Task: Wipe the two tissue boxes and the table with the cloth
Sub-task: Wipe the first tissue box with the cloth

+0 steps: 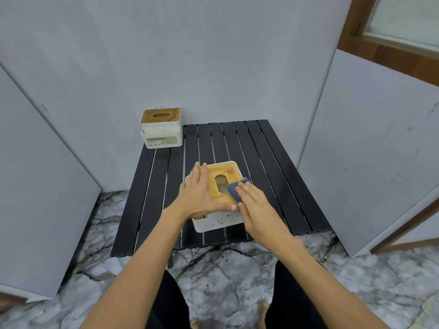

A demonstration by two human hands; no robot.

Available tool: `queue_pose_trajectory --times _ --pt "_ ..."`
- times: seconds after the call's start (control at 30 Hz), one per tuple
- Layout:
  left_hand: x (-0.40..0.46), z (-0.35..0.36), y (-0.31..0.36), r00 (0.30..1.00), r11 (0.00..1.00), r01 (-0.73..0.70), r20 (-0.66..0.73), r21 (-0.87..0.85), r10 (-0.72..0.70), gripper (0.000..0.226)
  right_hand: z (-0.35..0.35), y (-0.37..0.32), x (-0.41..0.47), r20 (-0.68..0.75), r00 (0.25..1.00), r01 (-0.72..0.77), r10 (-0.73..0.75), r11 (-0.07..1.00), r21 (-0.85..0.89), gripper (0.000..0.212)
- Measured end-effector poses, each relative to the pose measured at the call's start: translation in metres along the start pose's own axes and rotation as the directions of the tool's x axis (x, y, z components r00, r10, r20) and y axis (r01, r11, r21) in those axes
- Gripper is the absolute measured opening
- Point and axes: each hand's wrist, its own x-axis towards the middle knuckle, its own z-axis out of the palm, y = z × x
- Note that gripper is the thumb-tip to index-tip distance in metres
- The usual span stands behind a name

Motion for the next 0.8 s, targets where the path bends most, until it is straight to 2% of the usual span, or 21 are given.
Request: queue_pose_trajectory --times 0.1,0.27,0.4,0.5,0.7,0.8 --pt "0.003 0.001 -0.004 1.000 1.000 -0.007 -0.008 0.028 0.008 0.164 0.000 0.001 -0.008 0.026 1.000 0.007 -0.006 0.999 -0.040 0.057" --pt "0.010 0.006 -0.011 0.998 0.999 -0.036 -0.042 0.034 0.038 0.162 -0.009 0.005 0.016 0.154 0.987 -0.035 0.042 0.998 -0.049 0.053" --pt "0.009 0.011 -0.013 0.998 0.999 -0.038 -0.052 0.003 0.038 0.161 -0.007 0.013 0.057 0.240 0.966 -0.065 0.100 0.986 -0.152 0.055" --pt "0.011 0.013 -0.015 0.998 1.000 -0.019 -0.057 -0.025 0.017 0.161 -0.002 0.012 0.068 0.225 0.967 -0.071 0.116 0.978 -0.196 0.055" --pt "0.009 0.012 -0.014 0.999 0.997 -0.016 -0.031 -0.074 0.014 0.161 -0.006 0.012 0.016 0.120 0.993 0.003 0.005 0.998 -0.061 0.049" --pt "0.010 0.013 -0.014 0.999 0.996 -0.031 -0.039 -0.089 0.028 0.159 -0.009 0.011 0.011 0.128 0.992 0.000 0.007 0.999 -0.053 0.047"
